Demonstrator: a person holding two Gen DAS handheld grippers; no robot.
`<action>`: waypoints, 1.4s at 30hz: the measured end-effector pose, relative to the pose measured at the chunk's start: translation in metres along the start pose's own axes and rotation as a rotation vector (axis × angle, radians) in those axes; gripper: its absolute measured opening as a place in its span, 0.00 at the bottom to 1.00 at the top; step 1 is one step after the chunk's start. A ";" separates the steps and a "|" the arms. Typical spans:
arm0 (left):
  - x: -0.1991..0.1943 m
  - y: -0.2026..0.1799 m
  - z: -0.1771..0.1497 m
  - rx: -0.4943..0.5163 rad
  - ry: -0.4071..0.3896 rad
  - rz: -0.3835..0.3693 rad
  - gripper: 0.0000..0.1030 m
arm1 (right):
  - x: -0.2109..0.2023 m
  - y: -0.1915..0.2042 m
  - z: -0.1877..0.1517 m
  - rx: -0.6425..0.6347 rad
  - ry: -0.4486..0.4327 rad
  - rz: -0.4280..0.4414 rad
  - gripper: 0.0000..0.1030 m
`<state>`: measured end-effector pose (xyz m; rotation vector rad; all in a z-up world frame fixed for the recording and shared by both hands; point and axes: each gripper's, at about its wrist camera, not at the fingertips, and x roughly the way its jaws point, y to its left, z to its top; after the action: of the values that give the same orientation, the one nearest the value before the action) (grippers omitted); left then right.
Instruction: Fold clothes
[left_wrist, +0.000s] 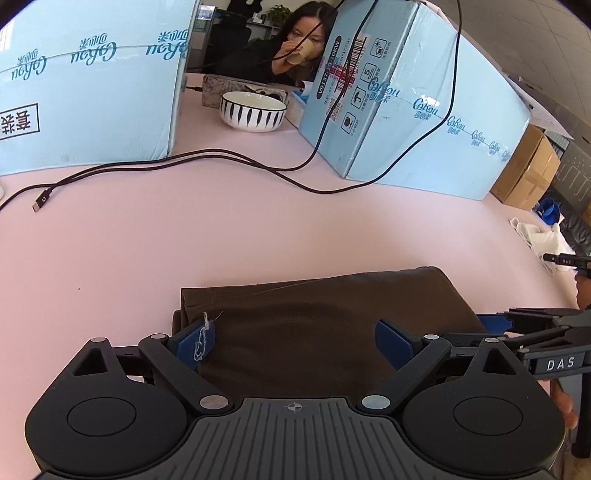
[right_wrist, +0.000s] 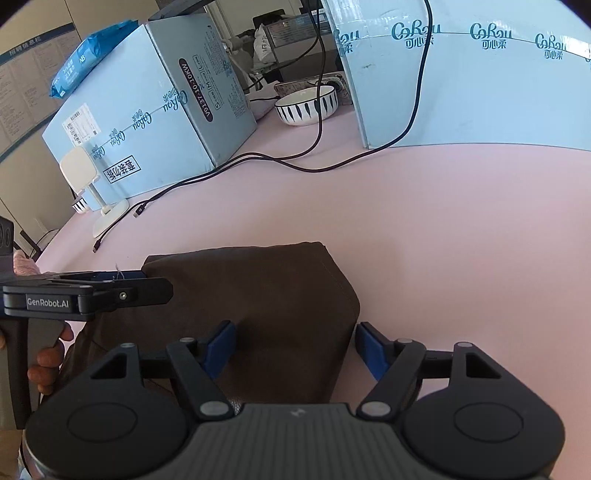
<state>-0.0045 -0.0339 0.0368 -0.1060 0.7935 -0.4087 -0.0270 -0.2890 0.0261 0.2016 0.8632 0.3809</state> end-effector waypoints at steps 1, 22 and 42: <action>0.000 0.000 -0.001 0.007 -0.003 0.004 0.93 | 0.000 -0.001 0.000 0.003 0.001 -0.001 0.68; -0.071 0.018 -0.071 0.021 0.031 0.009 0.93 | -0.060 0.062 -0.073 -0.207 0.008 -0.060 0.66; -0.097 0.029 -0.100 -0.086 0.074 -0.210 0.94 | -0.102 -0.009 -0.108 0.267 0.015 0.202 0.73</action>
<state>-0.1274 0.0367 0.0254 -0.2571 0.8766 -0.5792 -0.1682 -0.3366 0.0262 0.5367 0.9099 0.4549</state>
